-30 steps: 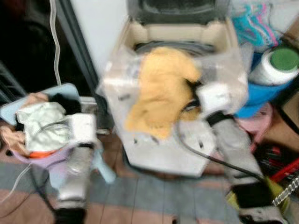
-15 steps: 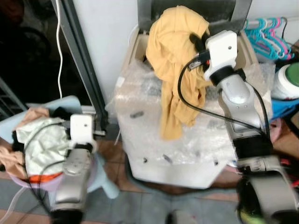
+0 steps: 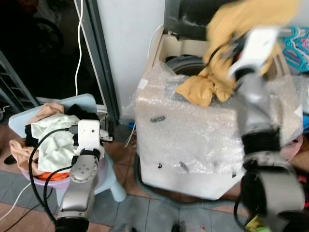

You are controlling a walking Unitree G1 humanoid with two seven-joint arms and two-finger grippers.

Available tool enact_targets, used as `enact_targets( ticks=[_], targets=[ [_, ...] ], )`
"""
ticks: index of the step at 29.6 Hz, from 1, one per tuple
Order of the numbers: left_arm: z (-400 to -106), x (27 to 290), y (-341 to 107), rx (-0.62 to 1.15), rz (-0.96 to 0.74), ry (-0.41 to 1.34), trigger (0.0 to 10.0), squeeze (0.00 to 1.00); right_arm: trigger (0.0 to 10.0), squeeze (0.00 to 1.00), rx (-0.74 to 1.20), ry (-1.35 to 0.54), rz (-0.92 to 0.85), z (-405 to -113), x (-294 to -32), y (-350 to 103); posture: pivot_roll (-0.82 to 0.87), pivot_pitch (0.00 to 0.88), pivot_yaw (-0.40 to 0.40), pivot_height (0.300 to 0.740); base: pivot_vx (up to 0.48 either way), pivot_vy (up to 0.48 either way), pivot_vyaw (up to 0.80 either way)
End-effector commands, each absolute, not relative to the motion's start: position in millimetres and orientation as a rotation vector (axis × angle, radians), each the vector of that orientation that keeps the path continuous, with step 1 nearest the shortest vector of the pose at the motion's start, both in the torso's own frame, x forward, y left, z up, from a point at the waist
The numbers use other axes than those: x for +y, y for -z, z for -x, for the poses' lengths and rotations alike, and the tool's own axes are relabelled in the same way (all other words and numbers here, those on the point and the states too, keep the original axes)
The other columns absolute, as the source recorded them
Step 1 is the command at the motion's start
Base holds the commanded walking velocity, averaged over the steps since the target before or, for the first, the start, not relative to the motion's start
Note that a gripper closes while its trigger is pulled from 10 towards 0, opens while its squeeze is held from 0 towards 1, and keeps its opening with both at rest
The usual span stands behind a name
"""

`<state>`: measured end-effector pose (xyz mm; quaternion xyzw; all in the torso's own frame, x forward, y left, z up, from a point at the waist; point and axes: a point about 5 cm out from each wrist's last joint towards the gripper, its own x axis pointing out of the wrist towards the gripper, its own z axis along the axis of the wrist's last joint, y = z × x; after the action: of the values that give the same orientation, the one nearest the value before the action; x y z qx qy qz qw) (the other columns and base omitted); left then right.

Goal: Clothes washing

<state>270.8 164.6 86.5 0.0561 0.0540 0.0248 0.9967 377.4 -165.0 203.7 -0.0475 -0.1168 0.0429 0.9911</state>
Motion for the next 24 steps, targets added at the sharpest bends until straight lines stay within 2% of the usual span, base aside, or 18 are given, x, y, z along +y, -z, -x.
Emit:
enact_targets(
  ticks=[1,5,9,11,15,19,24],
  targets=[
    [-272.6,166.1,-90.6,0.098,-0.123,-0.049,10.0,0.0,10.0,1.0,-0.32,-0.119,0.094,-372.6,-161.0,-223.7,-0.03,0.0,0.03,0.74,0.0,0.0,0.0],
    [-273.8,165.7,-90.8,0.098,-0.125,-0.055,10.0,0.0,10.0,1.0,-0.345,-0.138,0.089,-366.1,-160.3,-222.9,-0.03,0.0,0.03,0.74,0.0,0.0,0.0],
    [-274.2,166.8,-90.0,0.107,-0.142,-0.076,10.0,0.0,10.0,1.0,-0.424,-0.154,0.202,-356.9,-158.5,-228.6,-0.03,0.0,0.028,0.74,0.0,0.0,0.0],
    [-274.1,167.1,-90.1,0.106,-0.141,-0.08,10.0,0.0,10.0,1.0,-0.441,-0.158,0.179,-352.1,-157.9,-230.0,-0.03,0.0,0.027,0.74,0.0,0.0,0.0],
    [-273.1,169.3,-89.5,0.111,-0.138,-0.105,10.0,0.0,10.0,1.0,-0.427,-0.193,0.17,-337.7,-151.5,-221.6,-0.03,0.0,0.026,0.74,0.0,0.0,0.0],
    [-273.5,171.3,-89.9,0.115,-0.115,-0.123,10.0,0.0,10.0,1.0,-0.369,-0.264,0.206,-314.3,-139.0,-194.8,-0.03,0.0,0.028,0.74,0.0,0.0,0.0],
    [-274.4,170.4,-92.5,0.103,-0.109,-0.12,10.0,0.0,10.0,1.0,-0.331,-0.274,0.177,-300.5,-133.0,-184.4,-0.03,0.0,0.03,0.74,0.0,0.0,0.0]
  ],
)
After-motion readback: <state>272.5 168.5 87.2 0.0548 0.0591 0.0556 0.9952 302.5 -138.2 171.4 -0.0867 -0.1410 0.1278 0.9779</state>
